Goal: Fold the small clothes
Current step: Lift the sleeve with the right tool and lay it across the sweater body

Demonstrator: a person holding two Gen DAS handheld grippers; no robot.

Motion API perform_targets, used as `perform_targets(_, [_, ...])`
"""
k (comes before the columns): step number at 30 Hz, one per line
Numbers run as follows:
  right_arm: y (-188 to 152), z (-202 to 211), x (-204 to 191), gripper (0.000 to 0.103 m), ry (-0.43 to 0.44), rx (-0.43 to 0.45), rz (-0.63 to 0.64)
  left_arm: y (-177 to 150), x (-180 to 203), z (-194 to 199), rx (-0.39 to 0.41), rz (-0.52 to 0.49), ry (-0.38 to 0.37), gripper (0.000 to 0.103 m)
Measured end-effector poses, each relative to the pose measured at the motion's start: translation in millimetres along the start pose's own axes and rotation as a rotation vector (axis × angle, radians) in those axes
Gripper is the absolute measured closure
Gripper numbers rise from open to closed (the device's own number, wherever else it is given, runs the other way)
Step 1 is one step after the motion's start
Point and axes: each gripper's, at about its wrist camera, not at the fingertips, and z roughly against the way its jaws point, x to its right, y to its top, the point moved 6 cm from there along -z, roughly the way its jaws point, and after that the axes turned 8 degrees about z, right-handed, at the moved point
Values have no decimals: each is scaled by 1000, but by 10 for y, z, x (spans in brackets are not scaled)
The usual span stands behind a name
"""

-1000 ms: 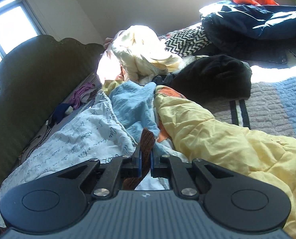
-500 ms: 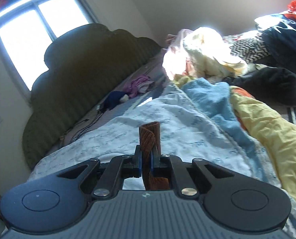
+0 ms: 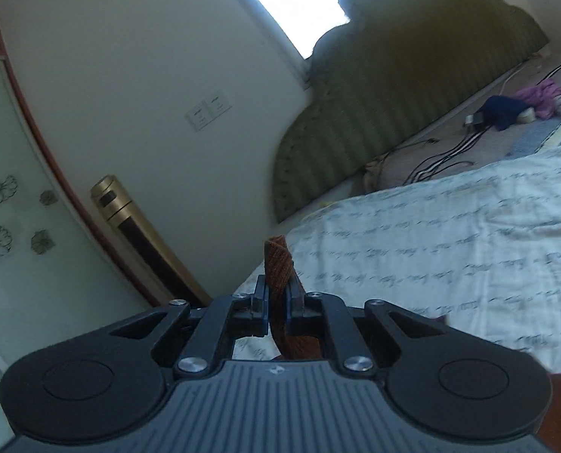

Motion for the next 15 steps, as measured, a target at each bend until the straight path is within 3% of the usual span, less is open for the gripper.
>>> perform_targets(6, [-779, -902, -790, 95, 161, -165, -4, 20, -188, 46, 6, 11, 39, 0])
perform_targets(10, [-1329, -1278, -1008, 94, 155, -277, 36, 29, -248, 19, 2, 25, 54, 0])
perform_targets(13, [-1562, -1426, -1008, 90, 152, -342, 47, 40, -234, -23, -5, 27, 60, 0])
perform_targets(14, [-1670, -1489, -1009, 83, 160, -377, 48, 45, -212, -40, -9, 23, 58, 0])
perform_targets(15, [-1774, -1553, -1027, 46, 170, -418, 66, 44, -185, -50, -11, 19, 58, 0])
